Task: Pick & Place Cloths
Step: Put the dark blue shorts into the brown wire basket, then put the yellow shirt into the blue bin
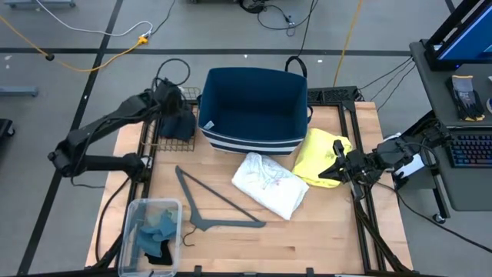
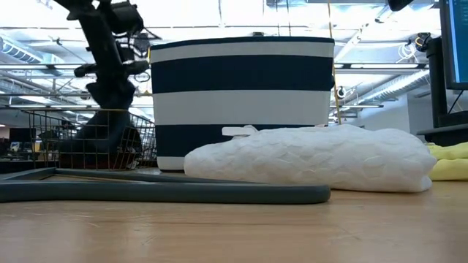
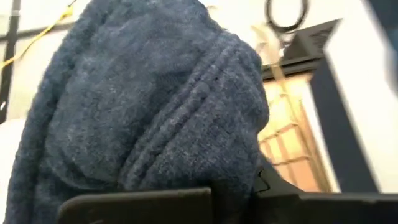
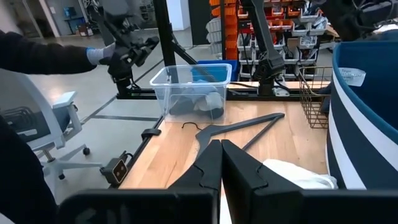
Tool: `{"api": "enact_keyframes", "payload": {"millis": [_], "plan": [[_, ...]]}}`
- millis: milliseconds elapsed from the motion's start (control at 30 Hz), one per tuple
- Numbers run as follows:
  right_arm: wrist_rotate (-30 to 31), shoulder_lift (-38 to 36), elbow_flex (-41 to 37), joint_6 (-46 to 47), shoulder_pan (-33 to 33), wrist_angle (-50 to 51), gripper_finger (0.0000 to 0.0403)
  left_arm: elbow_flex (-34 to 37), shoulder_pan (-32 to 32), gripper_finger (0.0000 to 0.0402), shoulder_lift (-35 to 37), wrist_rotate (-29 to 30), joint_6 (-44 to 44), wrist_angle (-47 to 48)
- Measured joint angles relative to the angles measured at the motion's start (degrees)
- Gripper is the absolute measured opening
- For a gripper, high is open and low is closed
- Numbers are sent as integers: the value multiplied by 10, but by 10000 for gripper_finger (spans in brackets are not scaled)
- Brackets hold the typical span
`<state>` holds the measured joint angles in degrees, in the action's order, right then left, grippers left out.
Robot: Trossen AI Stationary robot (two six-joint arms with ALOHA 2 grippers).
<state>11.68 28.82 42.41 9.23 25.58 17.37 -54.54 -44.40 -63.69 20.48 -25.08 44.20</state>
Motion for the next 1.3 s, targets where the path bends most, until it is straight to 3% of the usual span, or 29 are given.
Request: {"api": "enact_keyframes", "payload": {"millis": [100,400,667,833,1133,1300], "plan": [[0,0,0,13,0,0,0,0,-21,8,-13,-6,-11,13],[1,0,0,19,0,-5,0,0,-78,27,-57,-129,8,37],[2,0,0,19,0,-17,0,0,-89,57,-81,-145,20,37],[2,0,0,17,0,-26,0,0,-89,114,-74,-140,41,36],[2,0,0,4,0,-26,0,-2,-89,260,-37,-159,40,44],[5,0,0,4,0,-23,0,-29,-86,293,19,-162,-6,62]]}}
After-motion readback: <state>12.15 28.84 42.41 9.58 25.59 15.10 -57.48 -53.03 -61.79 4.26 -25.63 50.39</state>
